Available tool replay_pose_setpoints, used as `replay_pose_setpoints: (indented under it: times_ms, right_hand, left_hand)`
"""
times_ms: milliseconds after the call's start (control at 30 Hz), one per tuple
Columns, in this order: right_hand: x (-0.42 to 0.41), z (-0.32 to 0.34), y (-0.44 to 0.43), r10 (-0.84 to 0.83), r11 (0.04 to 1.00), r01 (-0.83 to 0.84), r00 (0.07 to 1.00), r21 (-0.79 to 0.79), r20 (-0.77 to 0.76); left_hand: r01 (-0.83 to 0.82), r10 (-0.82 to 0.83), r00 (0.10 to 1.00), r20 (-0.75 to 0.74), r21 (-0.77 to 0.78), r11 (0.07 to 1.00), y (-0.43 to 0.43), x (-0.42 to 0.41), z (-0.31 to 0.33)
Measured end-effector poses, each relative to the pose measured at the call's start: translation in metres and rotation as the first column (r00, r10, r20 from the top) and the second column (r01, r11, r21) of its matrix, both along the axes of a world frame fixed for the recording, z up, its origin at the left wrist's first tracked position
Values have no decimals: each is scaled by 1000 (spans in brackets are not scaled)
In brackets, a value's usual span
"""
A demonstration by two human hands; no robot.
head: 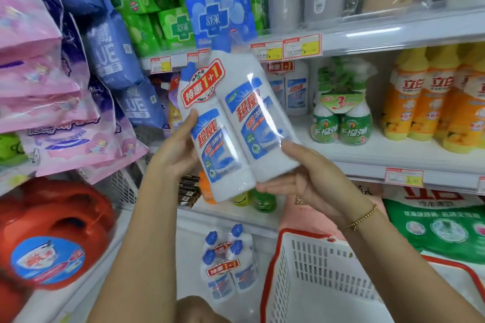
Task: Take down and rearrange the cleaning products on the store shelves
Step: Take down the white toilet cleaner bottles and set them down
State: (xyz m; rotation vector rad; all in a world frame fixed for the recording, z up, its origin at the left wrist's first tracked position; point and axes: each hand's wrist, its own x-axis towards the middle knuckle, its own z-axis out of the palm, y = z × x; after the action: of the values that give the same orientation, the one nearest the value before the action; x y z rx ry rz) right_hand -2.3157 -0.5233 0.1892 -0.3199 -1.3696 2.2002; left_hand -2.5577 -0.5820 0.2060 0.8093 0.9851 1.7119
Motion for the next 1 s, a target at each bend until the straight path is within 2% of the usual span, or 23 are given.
replay_pose_setpoints:
  times_ms: [100, 200, 267, 367, 533, 600, 700, 767, 900, 1000]
  right_hand:
    - [-9, 28, -1, -19, 994, 7, 994, 105, 105]
    - [-18, 45, -3, -44, 989, 25, 990, 143, 134]
    - [-22, 46, -4, -51, 992, 35, 991, 125, 121]
    - [-26, 39, -4, -27, 999, 23, 996, 49, 90]
    - [-31, 13, 4, 31, 999, -28, 997, -43, 65]
    - [-34, -3, 11, 2, 1000, -5, 995, 28, 96]
    - [-43, -38, 19, 1, 973, -57, 971, 226, 241]
    - [-51, -63, 22, 22, 956, -117, 944, 271, 328]
    - [-72, -97, 26, 23, 951, -131, 933, 280, 359]
    - [-86, -117, 24, 5, 938, -131, 930, 321, 367]
  left_hand:
    - [-20, 24, 999, 32, -129, 991, -9, -10, 13]
    - [-55, 75, 993, 93, -196, 979, -15, -20, 17]
    - [-38, 60, 994, 93, -221, 975, -21, -21, 19]
    - [-34, 51, 993, 104, -161, 986, -31, -26, 22]
    - [-182, 186, 982, 13, -162, 970, -41, -36, 33]
    - [-268, 261, 963, -67, -142, 953, -44, -45, 33]
    - [-298, 241, 903, -355, -114, 948, -54, -51, 28]
    - [-348, 248, 832, -497, -117, 930, -61, -52, 13]
    - [-398, 221, 757, -615, -165, 903, -78, -49, -46]
    - [-370, 165, 773, -612, -223, 902, -96, -46, -101]
